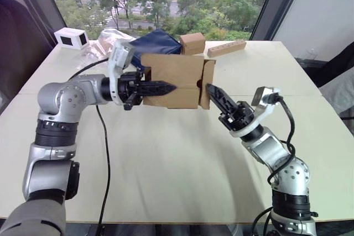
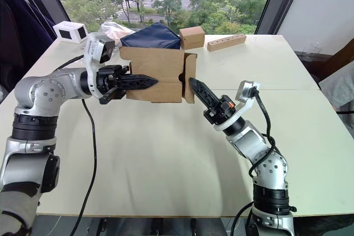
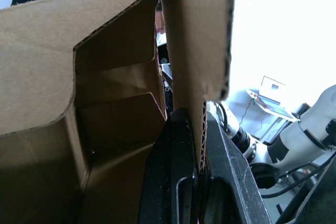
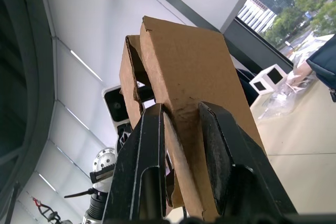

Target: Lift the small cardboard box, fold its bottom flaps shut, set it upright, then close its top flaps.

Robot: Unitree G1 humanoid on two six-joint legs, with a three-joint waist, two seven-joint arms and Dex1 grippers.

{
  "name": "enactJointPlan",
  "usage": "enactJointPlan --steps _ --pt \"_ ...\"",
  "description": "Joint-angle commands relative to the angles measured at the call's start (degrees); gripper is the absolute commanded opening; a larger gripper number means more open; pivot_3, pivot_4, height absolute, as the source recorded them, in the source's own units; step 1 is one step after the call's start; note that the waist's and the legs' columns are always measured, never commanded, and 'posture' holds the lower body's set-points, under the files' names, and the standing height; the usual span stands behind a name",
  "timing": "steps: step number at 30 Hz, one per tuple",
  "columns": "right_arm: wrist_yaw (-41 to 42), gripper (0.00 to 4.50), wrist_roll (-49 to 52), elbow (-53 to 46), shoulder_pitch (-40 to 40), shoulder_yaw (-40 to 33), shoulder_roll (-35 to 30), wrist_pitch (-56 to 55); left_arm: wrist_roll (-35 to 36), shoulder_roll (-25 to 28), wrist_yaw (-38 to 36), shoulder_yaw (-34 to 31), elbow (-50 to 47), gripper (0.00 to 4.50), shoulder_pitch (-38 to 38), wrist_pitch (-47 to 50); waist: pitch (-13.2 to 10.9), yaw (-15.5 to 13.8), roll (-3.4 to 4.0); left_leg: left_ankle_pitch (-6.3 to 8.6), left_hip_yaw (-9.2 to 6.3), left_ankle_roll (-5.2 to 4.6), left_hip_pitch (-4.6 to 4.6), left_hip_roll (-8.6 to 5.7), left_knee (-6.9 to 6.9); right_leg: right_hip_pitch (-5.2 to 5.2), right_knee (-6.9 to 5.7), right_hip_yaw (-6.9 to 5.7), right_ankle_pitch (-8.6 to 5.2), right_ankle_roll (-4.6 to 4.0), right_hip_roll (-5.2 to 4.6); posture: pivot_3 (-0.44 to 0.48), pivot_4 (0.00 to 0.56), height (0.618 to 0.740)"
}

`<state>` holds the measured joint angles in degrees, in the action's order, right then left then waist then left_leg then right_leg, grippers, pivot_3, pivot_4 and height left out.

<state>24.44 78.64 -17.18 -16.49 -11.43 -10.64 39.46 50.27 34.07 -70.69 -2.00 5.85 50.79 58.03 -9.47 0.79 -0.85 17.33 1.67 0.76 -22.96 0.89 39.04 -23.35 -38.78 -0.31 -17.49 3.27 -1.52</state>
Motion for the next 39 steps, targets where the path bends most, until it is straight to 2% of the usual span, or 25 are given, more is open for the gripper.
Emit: enactJointPlan --steps 1,7,12,23,26,27,39 --pt "-1.06 1.05 0.34 -2.96 -1.67 1.17 1.69 -1.12 0.71 -0.74 0.25 -1.51 -1.43 0.00 0.64 -1.14 0.00 0.01 0.00 0.00 0.00 0.00 0.00 0.00 0.00 0.00 0.00 0.00 0.00 0.00 0.00 0.000 0.150 0.740" --pt "-2.86 1.05 1.33 -5.40 -0.30 3.31 3.68 -0.96 0.47 -1.75 0.73 -1.65 -0.85 0.00 0.71 -2.00 0.00 0.02 0.00 0.00 0.00 0.00 0.00 0.00 0.00 -0.02 -0.06 0.00 0.00 0.00 0.00 0.000 0.150 0.740" --pt "-2.78 1.05 2.25 -7.75 1.47 4.79 2.75 0.65 0.21 -1.91 0.71 -1.77 -0.64 0.00 0.63 -2.19 0.00 0.02 0.00 0.00 0.00 0.00 0.00 0.00 0.00 -0.03 -0.06 0.00 0.00 0.00 -0.01 0.000 0.150 0.740" --pt "-3.13 1.05 7.58 -8.57 3.05 1.32 0.11 -0.25 -0.11 -1.63 0.43 -2.23 -0.30 0.00 0.73 -2.25 0.00 0.02 0.00 0.00 0.00 0.00 0.00 0.00 0.00 -0.03 -0.06 0.00 0.00 0.00 0.00 0.000 0.150 0.740" --pt "-2.81 0.38 8.47 -8.45 3.23 1.05 -0.21 -0.35 -0.30 -1.64 0.47 -2.12 -0.42 0.00 0.68 -2.42 0.00 0.01 0.00 0.00 0.00 0.00 0.00 0.00 0.00 -0.03 -0.06 0.00 0.00 0.00 0.00 0.000 0.150 0.740" --pt "-2.80 0.02 8.55 -8.49 3.20 1.08 -0.25 -0.39 -0.27 -1.62 0.45 -2.17 -0.49 0.00 0.65 -2.37 0.00 0.02 0.00 0.00 0.00 0.00 0.00 0.00 0.00 -0.03 -0.06 0.00 0.00 0.00 0.00 0.000 0.150 0.740" --pt "-3.35 0.02 7.19 -7.32 1.70 0.91 -1.51 -1.69 -0.15 -1.40 0.26 -2.31 -0.80 0.00 0.73 -1.97 0.00 0.01 0.00 0.00 0.00 0.00 0.00 0.00 0.00 -0.03 -0.06 0.00 0.00 0.00 0.00 0.000 0.150 0.740"
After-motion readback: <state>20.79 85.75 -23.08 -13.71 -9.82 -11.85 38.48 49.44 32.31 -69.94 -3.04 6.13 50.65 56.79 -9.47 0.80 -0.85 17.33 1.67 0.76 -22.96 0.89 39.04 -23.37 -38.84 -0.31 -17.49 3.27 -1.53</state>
